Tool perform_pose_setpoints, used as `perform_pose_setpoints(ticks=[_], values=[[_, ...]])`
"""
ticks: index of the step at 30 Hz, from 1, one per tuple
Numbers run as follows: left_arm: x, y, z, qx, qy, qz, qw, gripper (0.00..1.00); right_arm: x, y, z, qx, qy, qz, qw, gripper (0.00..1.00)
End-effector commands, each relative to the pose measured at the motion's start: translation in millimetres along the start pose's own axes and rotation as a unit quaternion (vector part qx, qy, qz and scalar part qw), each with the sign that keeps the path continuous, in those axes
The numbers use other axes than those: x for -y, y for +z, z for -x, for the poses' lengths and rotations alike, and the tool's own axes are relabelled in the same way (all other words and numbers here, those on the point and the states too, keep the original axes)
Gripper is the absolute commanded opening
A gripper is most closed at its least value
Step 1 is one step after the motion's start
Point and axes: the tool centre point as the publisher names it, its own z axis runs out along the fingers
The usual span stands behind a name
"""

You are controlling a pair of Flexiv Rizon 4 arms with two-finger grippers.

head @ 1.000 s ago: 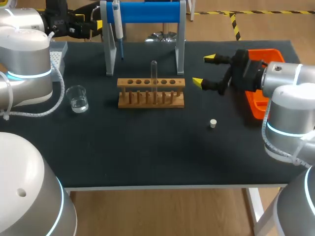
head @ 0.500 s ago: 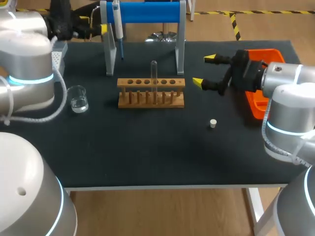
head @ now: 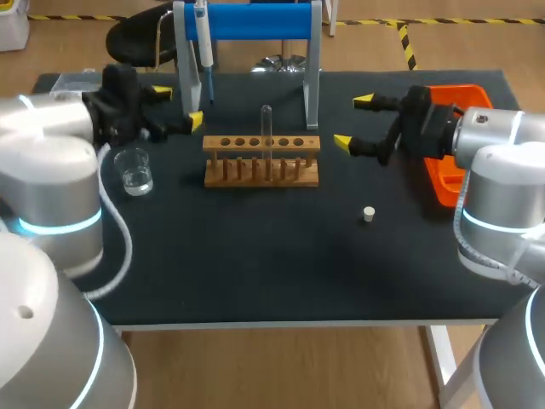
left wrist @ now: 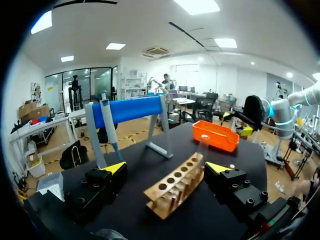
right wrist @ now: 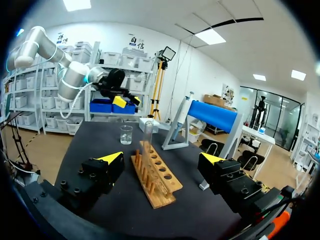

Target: Invert the test tube, pick up the pipette, mount the tip to pipette, aspirate from beaker and dispense into the tube, eject the tip, return the pipette, and cap with the stopper.

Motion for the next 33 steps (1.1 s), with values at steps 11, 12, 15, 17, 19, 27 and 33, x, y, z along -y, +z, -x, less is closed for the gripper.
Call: perform_pose_setpoints(ticks=[11,12,15,17,19,27,33], values=[[-29.9,-10.9,-38.5,-0.021,0.011,-0.042,0.999,1.0,0.8,-0.3,-0.9,0.001,0.0,0.001,1.0,1.0],[-29.9,-10.9,-38.5,-0.021,0.011,-0.042,0.999,1.0,0.8,-0.3,-0.9,0.001,0.0,0.001,1.0,1.0],[-29.9,-10.9,-38.5,-0.021,0.011,-0.042,0.999,1.0,0.8,-0.3,-0.9,0.001,0.0,0.001,1.0,1.0],[-29.9,-10.9,-38.5,-0.021,0.011,-0.042,0.999,1.0,0.8,-0.3,-0.9,0.001,0.0,0.001,1.0,1.0],[-29.9,-10.9,-38.5,-0.021,0.011,-0.042,0.999,1.0,0.8,-0.3,-0.9,0.001,0.0,0.001,1.0,1.0],[-29.9,-10.9,-38.5,-0.021,0.011,-0.042,0.999,1.0,-6.1,12.7,9.2,-0.057,0.002,0.036,0.998,1.0],[-29.9,-10.9,-38.5,-0.021,0.011,-0.042,0.999,1.0,-20.6,32.1,17.6,-0.155,-0.009,0.092,0.984,1.0]])
